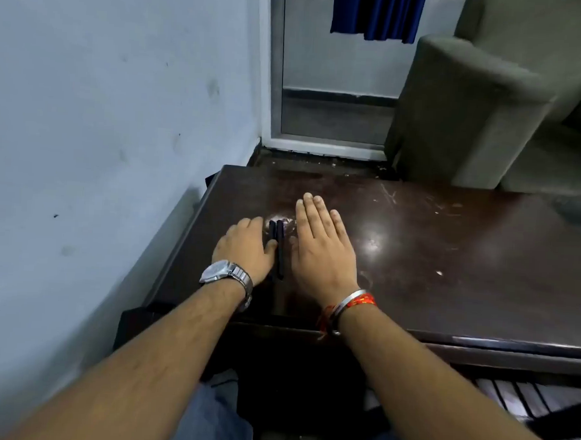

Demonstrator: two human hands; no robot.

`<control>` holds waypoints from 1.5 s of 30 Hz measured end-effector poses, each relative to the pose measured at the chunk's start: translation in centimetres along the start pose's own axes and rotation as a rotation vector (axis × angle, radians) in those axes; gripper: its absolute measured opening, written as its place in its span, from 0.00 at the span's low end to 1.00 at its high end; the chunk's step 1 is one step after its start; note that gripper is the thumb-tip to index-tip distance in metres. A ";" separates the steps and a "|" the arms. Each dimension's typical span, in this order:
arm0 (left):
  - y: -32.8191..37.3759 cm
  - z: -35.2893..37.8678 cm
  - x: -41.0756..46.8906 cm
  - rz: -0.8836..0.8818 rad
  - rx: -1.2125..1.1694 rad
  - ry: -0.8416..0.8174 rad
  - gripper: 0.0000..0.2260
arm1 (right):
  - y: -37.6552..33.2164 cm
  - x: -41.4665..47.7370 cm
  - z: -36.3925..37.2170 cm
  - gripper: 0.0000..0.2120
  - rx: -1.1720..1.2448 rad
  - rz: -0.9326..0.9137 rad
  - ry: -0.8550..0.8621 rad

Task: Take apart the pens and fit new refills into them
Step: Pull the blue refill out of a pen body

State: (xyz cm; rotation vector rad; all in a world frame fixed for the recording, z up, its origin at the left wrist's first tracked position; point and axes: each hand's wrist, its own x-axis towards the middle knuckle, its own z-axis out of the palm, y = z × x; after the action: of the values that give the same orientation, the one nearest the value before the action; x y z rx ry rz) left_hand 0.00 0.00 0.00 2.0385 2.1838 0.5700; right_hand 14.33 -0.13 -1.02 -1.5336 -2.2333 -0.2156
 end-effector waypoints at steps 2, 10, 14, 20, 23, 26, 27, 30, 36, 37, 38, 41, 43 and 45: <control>-0.4 1.5 1.1 -0.073 -0.072 0.007 0.15 | -0.2 0.7 1.6 0.27 0.012 0.011 0.023; -0.8 5.6 4.3 -0.294 -0.268 -0.003 0.10 | 0.2 1.2 6.1 0.25 0.020 0.069 0.003; -0.3 5.5 4.9 -0.317 -0.229 -0.001 0.09 | -0.1 2.2 5.6 0.25 0.047 0.041 0.004; 0.1 4.3 4.1 -0.279 -0.393 0.082 0.11 | 0.0 3.3 4.5 0.20 0.521 0.291 0.089; 0.6 3.5 3.5 -0.233 -0.549 0.090 0.06 | 0.5 3.9 4.8 0.18 0.903 0.503 0.000; 1.2 3.0 3.1 -0.150 -0.618 0.103 0.05 | 0.4 4.1 5.1 0.13 1.272 0.600 0.005; 1.3 3.0 3.0 -0.126 -0.622 0.113 0.05 | 0.3 4.2 5.1 0.12 1.361 0.608 0.024; 1.4 3.0 2.8 -0.079 -0.629 0.132 0.07 | 0.1 4.5 4.7 0.12 1.500 0.610 0.040; 1.6 2.9 2.8 -0.047 -0.692 0.181 0.07 | 0.2 5.1 4.1 0.11 1.650 0.685 0.085; 1.6 2.9 2.8 -0.046 -0.716 0.178 0.07 | 0.2 5.2 3.9 0.10 1.665 0.677 0.094; 1.5 2.8 2.8 -0.043 -0.737 0.163 0.06 | 0.3 5.2 3.8 0.10 1.672 0.670 0.103; 0.8 2.6 2.8 -0.055 -0.706 0.093 0.06 | 0.7 5.5 3.6 0.10 1.691 0.714 0.156; 0.0 2.5 3.0 -0.151 -0.631 0.102 0.08 | 1.3 5.6 3.5 0.09 1.639 0.740 0.237; -1.0 2.2 3.3 -0.301 -0.607 0.172 0.10 | 2.0 5.4 3.7 0.08 1.435 0.697 0.243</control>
State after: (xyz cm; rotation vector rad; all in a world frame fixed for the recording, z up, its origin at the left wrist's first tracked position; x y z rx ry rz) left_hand -0.54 3.63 -1.78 1.3667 2.0011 1.2157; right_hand 13.62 6.57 -2.26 -1.1273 -0.9475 1.0795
